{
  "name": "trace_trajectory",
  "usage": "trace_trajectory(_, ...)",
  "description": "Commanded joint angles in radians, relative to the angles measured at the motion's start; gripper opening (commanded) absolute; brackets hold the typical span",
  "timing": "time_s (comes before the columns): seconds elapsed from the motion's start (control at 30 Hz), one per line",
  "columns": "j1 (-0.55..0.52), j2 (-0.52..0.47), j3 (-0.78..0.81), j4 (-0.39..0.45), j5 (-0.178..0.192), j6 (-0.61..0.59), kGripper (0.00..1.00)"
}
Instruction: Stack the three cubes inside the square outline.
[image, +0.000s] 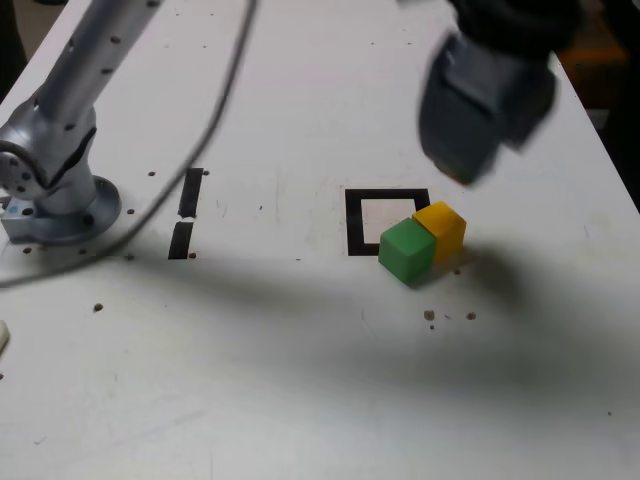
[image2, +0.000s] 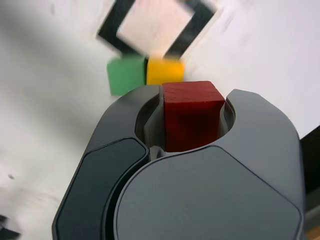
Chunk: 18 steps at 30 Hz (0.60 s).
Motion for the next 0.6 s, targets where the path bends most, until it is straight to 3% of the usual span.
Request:
trace_trajectory(0.0, 0.016, -0.036, 0.052, 0.022, -0.009, 0.188, 0.31)
trace_trajectory(0.1, 0.046, -0.108, 0.168, 0.022, 0.0, 0.362, 0.31)
trace_trajectory(0.2, 0.053, -0.189, 0.309, -0.032, 0.045, 0.476, 0.32)
trace_trajectory(0.3, 0.052, -0.261, 0.463, -0.151, 0.067, 0.543, 0.32)
trace_trajectory(0.43, 0.052, -0.319, 0.652, -0.321, 0.07, 0.628, 0.32)
trace_trajectory(0.57, 0.052, -0.315, 0.746, -0.414, 0.069, 0.659, 0.32)
